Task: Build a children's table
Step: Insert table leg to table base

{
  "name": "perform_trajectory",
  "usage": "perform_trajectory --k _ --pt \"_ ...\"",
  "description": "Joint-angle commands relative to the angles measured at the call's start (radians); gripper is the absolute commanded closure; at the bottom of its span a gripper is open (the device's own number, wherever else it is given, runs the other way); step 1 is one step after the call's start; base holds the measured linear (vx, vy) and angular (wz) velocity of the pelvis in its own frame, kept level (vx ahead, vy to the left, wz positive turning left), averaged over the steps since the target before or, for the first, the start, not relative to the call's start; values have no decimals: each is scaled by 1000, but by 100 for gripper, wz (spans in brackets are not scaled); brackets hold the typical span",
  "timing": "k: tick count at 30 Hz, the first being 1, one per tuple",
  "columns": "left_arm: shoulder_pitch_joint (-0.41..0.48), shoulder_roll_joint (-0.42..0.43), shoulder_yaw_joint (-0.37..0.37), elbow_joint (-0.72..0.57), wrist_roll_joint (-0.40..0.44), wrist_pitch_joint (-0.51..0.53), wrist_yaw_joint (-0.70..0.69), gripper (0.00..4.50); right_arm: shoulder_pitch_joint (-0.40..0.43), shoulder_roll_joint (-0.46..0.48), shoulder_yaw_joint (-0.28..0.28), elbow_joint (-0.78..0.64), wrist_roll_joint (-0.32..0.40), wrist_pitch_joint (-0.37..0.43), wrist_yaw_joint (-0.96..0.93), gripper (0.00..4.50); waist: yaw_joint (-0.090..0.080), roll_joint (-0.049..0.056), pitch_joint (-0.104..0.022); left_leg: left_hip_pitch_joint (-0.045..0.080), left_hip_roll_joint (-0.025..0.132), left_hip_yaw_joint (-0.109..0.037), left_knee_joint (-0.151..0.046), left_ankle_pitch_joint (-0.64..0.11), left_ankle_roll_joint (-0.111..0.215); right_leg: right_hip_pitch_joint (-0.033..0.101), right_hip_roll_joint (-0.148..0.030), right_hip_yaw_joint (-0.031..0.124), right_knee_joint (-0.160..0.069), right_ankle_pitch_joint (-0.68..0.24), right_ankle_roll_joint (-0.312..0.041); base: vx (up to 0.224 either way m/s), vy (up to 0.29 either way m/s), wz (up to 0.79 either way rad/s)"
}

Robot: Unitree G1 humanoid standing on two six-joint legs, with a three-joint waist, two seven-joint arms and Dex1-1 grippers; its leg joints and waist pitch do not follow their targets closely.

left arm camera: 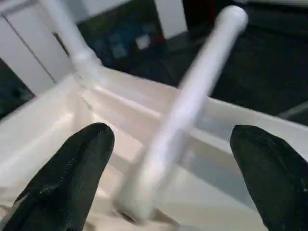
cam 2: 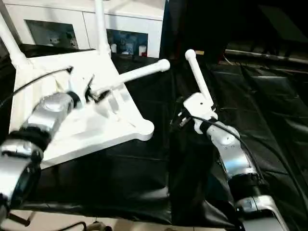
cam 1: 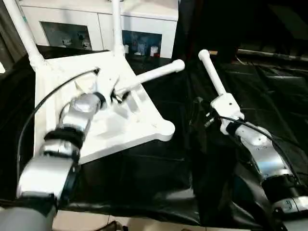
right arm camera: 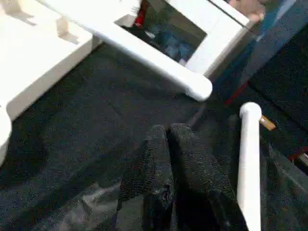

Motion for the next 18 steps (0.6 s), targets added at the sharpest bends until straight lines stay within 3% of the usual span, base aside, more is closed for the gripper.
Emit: perform_trajectory --k 1,4,5,6,7,9,10,12,14,15,16,17,18 --pt "-20 1 -5 13 17 -1 6 5 7 -6 -14 -29 13 26 8 439 4 -1 -76 25 55 -33 -68 -166 51 56 -93 54 -80 -73 -219 0 0 0" --pt "-48 -10 -17 44 34 20 27 5 19 -9 -10 -53 14 44 17 439 2 -3 -75 24 54 -31 -67 -154 57 55 -91 55 -80 -74 -218 0 0 0" --pt "-55 -10 -29 59 50 19 44 5 25 -11 -8 -64 14 51 21 439 1 -9 -76 25 54 -30 -66 -152 59 54 -92 55 -80 -74 -217 0 0 0" --pt "-59 -10 -36 72 59 22 55 5 30 -14 -7 -75 14 57 24 439 2 -7 -75 25 54 -30 -66 -155 60 54 -92 55 -82 -87 -211 0 0 0" --pt "-67 -12 -47 96 77 25 80 5 43 -21 -7 -101 15 73 34 439 -1 -18 -73 24 53 -28 -66 -155 64 54 -90 55 -85 -102 -199 0 0 0" --pt "-71 -15 -46 111 80 28 89 5 54 -28 -9 -124 15 88 42 439 2 -13 -75 24 55 -30 -66 -146 65 55 -93 56 -81 -102 -196 0 0 0" --pt "-74 -20 -37 122 78 30 98 5 69 -42 -15 -161 19 111 53 439 -3 -24 -74 23 55 -28 -65 -137 71 54 -90 55 -84 -94 -198 0 0 0" --pt "-75 -22 -27 126 72 30 99 5 75 -48 -18 -179 23 125 59 439 -1 -21 -73 24 57 -30 -66 -131 77 54 -93 55 -83 -98 -198 0 0 0" --pt "-75 -24 -20 128 70 20 106 5 90 -60 -26 -220 30 150 68 439 -3 -31 -73 25 57 -28 -64 -126 79 52 -93 54 -82 -109 -200 0 0 0" --pt "-75 -24 -20 128 70 18 108 5 92 -61 -27 -225 31 153 69 439 -3 -28 -72 26 58 -28 -65 -128 80 51 -94 55 -84 -112 -199 0 0 0" --pt "-75 -28 -12 132 64 5 108 5 103 -70 -29 -263 35 179 80 439 -8 -41 -71 24 59 -28 -64 -123 82 52 -93 55 -83 -112 -196 0 0 0" --pt "-75 -30 -12 133 64 2 107 5 106 -73 -30 -272 36 185 83 439 -6 -39 -70 25 60 -28 -65 -120 82 51 -94 56 -83 -111 -193 0 0 0" --pt "-75 -34 -11 135 64 -6 102 5 112 -77 -31 -295 39 204 91 439 -9 -46 -69 26 62 -28 -66 -118 85 49 -94 56 -83 -112 -191 0 0 0"
